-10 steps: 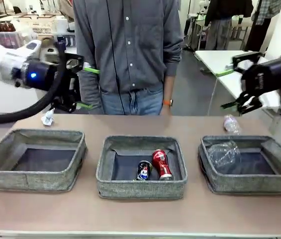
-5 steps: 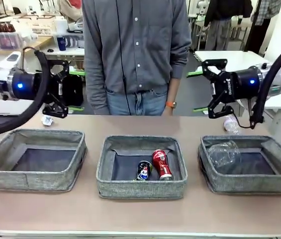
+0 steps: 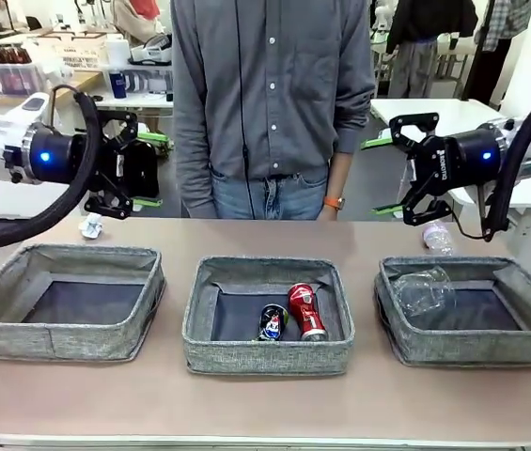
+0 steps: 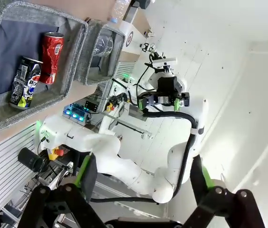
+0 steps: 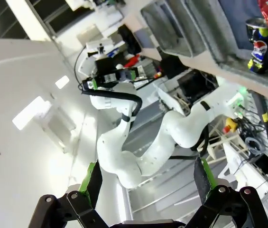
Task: Sort the waste into the appropriate baskets.
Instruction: Place the picked waste into the Fabric basket indicated by the person, then pick up the waste item pointed out by the person.
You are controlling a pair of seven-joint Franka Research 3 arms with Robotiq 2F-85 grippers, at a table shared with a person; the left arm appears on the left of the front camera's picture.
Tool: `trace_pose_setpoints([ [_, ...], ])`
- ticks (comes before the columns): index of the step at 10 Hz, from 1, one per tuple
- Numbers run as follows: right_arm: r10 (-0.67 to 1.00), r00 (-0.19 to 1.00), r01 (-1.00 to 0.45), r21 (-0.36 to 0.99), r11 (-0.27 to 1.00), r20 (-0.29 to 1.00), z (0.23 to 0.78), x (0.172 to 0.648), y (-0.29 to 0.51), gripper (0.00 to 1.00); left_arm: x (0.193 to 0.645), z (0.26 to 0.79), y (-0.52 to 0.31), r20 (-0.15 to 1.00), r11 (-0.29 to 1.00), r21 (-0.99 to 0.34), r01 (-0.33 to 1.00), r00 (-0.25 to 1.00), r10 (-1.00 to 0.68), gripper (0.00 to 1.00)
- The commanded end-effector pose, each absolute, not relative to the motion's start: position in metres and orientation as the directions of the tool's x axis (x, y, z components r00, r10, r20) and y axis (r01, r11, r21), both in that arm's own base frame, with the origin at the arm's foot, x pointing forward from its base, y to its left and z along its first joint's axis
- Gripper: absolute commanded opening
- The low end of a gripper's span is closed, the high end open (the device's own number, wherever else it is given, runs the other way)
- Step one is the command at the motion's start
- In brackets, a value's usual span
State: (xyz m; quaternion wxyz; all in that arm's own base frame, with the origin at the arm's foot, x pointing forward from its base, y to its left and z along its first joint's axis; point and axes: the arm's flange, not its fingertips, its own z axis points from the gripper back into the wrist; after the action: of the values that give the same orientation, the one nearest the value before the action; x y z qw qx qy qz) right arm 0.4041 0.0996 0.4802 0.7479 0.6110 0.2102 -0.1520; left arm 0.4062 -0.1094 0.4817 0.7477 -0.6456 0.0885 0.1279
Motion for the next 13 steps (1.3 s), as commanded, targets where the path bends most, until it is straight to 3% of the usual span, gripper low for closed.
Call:
trace_pose_setpoints([
  [1, 0.045, 0.873, 0.467, 0.859, 0.209, -0.486, 0.4816, 0.4045, 0.0969, 1.0, 0.4065, 0.484, -0.1073, -0.312, 0.14, -0.938, -0.318, 0.948, 0.066, 1.0],
  [13, 0.045, 0.873, 0.467, 0.859, 0.209, -0.486, 0.4816, 0.4045, 0.0969, 1.0, 0.4065, 0.484, -0.1073, -0.312, 0.14, -0.938, -0.318, 0.948, 0.066, 1.0],
])
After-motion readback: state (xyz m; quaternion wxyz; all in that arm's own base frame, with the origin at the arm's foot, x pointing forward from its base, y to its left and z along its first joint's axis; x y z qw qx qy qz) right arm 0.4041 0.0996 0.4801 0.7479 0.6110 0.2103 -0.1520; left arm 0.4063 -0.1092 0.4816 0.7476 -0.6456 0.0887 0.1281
